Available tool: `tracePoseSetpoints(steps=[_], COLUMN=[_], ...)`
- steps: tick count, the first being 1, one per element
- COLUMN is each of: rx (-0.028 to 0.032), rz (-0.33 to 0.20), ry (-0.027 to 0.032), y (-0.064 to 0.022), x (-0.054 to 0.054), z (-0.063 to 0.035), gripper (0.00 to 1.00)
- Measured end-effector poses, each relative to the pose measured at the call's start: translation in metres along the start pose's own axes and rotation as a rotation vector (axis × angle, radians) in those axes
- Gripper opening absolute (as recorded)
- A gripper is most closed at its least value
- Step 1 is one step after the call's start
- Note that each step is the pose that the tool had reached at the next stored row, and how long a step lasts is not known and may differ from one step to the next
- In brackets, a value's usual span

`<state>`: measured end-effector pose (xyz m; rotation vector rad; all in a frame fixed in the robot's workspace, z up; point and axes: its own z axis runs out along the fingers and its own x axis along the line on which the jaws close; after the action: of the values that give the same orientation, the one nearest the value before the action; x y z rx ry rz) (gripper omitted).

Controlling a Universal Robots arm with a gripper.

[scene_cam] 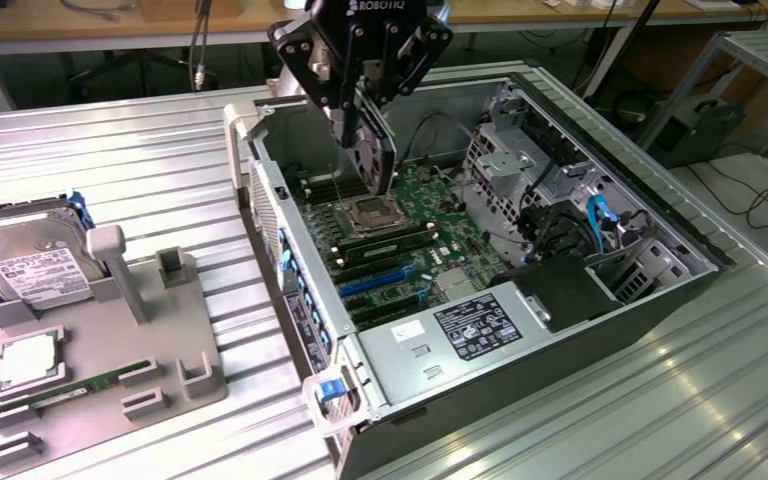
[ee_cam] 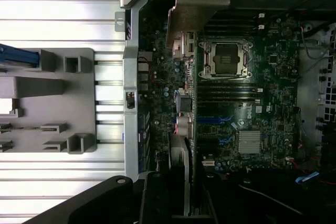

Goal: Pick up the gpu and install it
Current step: 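Pick up the gpu and move the gpu toward the slot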

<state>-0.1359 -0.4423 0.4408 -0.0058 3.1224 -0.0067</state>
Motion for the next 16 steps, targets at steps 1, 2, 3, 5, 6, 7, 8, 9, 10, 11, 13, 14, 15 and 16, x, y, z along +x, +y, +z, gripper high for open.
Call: tracePoseSetpoints(steps=[1,2,3,5,6,7,8,9,10,11,13,14,15,16], rx=[-0.0001,-0.0001,0.0,0.0,-0.0001,0.0,-0.0001,-0.0001,-0.0001,0.0,0.0,0.0,-0.0001,-0.0001], rz=[0.0,0.0,0.0,0.0,0.0,0.0,0.0,0.0,0.0,0.0,0.0,0.0,0.0,0.0], ry=[-0.0001,-0.0001,-0.0001,0.0,-0.0001,-0.0001,-0.0001,0.0,0.0,0.0,0.0,-0.0001,0.0,-0.0001], y=[0.0,-0.0001,0.0,0.0,-0.0001,-0.0001,-0.0001,0.0,0.0,0.0,0.0,0.0,0.0,0.0], x=[-0.0012,-0.0018,-0.0025,-0.0043,-0.005,-0.0055,-0.0058,-0.0063,-0.0068,-0.0073,-0.0083,-0.0088,-0.0094,-0.0101], z=[0.0001,0.0001,0.0001,0.0001,0.0002,0.0002,0.0002,0.0002,0.0002,0.0002,0.0002,0.0003,0.0003,0.0003], gripper=[0.27,0.27,0.27,0.27,0.27,0.27,0.27,0.27,0.27,0.27,0.27,0.27,0.27,0.27])
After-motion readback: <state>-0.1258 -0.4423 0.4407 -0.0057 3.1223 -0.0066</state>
